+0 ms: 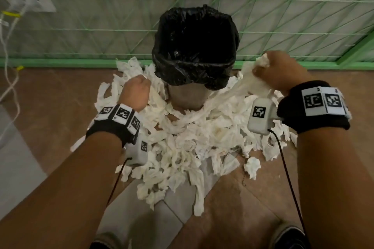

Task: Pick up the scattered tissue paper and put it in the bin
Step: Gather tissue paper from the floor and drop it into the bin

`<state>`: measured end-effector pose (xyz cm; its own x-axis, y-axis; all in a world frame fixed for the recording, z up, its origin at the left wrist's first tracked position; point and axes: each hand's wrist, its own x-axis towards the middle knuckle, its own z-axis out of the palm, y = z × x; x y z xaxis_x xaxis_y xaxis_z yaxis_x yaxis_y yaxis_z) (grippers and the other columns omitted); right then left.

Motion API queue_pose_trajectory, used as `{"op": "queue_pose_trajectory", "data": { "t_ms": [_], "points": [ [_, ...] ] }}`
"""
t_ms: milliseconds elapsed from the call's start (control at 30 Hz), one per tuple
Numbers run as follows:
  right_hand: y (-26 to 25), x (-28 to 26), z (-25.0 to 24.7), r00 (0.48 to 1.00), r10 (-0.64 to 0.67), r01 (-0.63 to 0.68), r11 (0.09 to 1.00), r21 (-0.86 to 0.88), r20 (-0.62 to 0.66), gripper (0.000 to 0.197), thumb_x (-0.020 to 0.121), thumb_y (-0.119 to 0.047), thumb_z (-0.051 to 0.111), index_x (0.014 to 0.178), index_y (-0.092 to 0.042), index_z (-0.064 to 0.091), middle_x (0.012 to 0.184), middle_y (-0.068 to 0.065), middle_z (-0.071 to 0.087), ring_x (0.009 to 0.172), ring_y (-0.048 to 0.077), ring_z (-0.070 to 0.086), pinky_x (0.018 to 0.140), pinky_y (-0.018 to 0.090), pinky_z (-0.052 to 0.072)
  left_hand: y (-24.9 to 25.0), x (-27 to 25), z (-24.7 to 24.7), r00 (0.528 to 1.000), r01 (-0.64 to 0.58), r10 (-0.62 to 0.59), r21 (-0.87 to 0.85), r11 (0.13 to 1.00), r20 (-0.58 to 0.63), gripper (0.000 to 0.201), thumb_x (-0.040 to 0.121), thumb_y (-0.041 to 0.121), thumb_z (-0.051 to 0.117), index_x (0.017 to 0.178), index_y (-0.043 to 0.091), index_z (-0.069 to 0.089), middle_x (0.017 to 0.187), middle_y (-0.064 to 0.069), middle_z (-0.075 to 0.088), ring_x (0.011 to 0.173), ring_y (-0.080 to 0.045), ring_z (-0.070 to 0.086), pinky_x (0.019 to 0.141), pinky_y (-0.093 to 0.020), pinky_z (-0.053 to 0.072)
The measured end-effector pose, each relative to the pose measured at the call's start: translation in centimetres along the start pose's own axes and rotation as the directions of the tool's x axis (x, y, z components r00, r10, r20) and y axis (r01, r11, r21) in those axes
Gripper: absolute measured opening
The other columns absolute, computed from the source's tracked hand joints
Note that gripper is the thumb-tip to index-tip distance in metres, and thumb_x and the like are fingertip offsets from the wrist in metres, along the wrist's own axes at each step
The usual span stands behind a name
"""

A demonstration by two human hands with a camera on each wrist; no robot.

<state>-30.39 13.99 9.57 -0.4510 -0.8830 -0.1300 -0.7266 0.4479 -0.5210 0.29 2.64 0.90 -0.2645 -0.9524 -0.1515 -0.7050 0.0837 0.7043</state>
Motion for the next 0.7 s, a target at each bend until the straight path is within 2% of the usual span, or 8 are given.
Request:
{"op": "queue_pose_trajectory", "data": {
  "t_ms": [67,133,200,267,333,467,600,700],
  "points": [
    [-0.6,0.2,-1.1,0.998,-0.054,0.057,0.996,0.072,-0.040,0.012,0.089,-0.008,0.052,0.098,-0.015,0.058,0.091,0.010,0.057,0.077,0.033,0.064,0.049,0.039,0.047,2.4,0.8,-1.9,0.997,0.033,-0.061,-0.447,0.894,-0.049,0.022,0.089,0.007,0.035,0.076,0.012,0.052,0.078,-0.011,0.050,0.067,-0.021,0.055,0.063,-0.026,0.048],
    [-1.6,0.3,-2.1,0.993,-0.081,0.095,0.980,0.176,-0.084,0.019,0.090,-0.008,0.051,0.097,-0.021,0.062,0.092,0.005,0.059,0.075,0.032,0.064,0.056,0.036,0.053,3.9,1.8,-3.6,0.980,0.031,-0.147,-0.623,0.781,-0.135,0.016,0.089,0.017,0.039,0.076,0.016,0.050,0.072,-0.006,0.045,0.054,-0.021,0.052,0.045,-0.024,0.042],
    [-2.8,0.4,-3.1,0.980,-0.131,0.151,0.980,0.127,-0.150,0.014,0.092,-0.022,0.053,0.090,-0.019,0.066,0.090,0.004,0.064,0.083,0.028,0.061,0.074,0.035,0.048,5.9,1.6,-4.9,0.971,-0.085,-0.031,-0.464,0.882,-0.238,0.013,0.086,0.024,0.036,0.086,0.021,0.049,0.081,-0.012,0.056,0.052,-0.034,0.059,0.042,-0.031,0.043],
    [-4.3,0.1,-4.0,0.975,-0.158,0.181,0.973,0.146,-0.156,0.033,0.094,-0.043,0.051,0.086,-0.016,0.067,0.078,0.004,0.061,0.071,0.024,0.056,0.069,0.033,0.045,7.0,1.6,-5.8,0.924,-0.261,0.189,-0.185,0.947,-0.332,0.014,0.095,0.026,0.032,0.095,0.023,0.046,0.087,-0.011,0.062,0.056,-0.037,0.063,0.041,-0.034,0.047],
    [-5.3,-0.5,-4.6,0.989,-0.135,0.144,0.972,0.187,-0.060,0.050,0.095,-0.054,0.042,0.087,-0.012,0.068,0.070,0.005,0.057,0.058,0.022,0.051,0.059,0.031,0.045,8.6,2.0,-6.2,0.888,-0.344,0.303,-0.064,0.937,-0.348,0.027,0.098,0.036,0.030,0.094,0.020,0.052,0.081,-0.003,0.060,0.072,-0.036,0.064,0.061,-0.042,0.054],
    [-6.9,-1.7,-5.1,0.973,-0.204,0.171,0.952,0.255,0.106,0.048,0.097,-0.053,0.038,0.097,-0.019,0.072,0.097,0.019,0.068,0.079,0.038,0.061,0.071,0.041,0.052,12.6,1.2,-6.3,0.955,-0.296,0.293,-0.135,0.946,-0.041,0.018,0.089,0.041,0.059,0.089,0.023,0.062,0.083,0.011,0.058,0.084,-0.013,0.057,0.074,-0.029,0.044],
    [-9.0,-2.1,-5.6,0.931,-0.363,0.317,0.858,0.404,0.041,0.044,0.099,-0.051,0.036,0.110,-0.023,0.068,0.099,0.010,0.071,0.088,0.028,0.068,0.071,0.036,0.050,16.3,-1.7,-4.3,0.818,-0.364,0.397,-0.160,0.918,0.417,0.074,0.065,0.061,0.075,0.131,0.040,0.049,0.127,0.018,0.058,0.116,-0.003,0.054,0.097,-0.025,0.041],
    [-10.7,-1.9,-5.9,0.884,-0.461,0.458,0.824,0.333,-0.076,0.046,0.099,-0.051,0.035,0.107,-0.019,0.068,0.077,0.005,0.057,0.069,0.019,0.058,0.058,0.029,0.042,17.6,-2.0,-1.9,0.789,-0.428,0.463,-0.180,0.886,0.404,0.043,0.082,0.045,0.068,0.119,0.026,0.062,0.103,0.014,0.070,0.093,0.003,0.063,0.081,-0.010,0.046]
  ]
}}
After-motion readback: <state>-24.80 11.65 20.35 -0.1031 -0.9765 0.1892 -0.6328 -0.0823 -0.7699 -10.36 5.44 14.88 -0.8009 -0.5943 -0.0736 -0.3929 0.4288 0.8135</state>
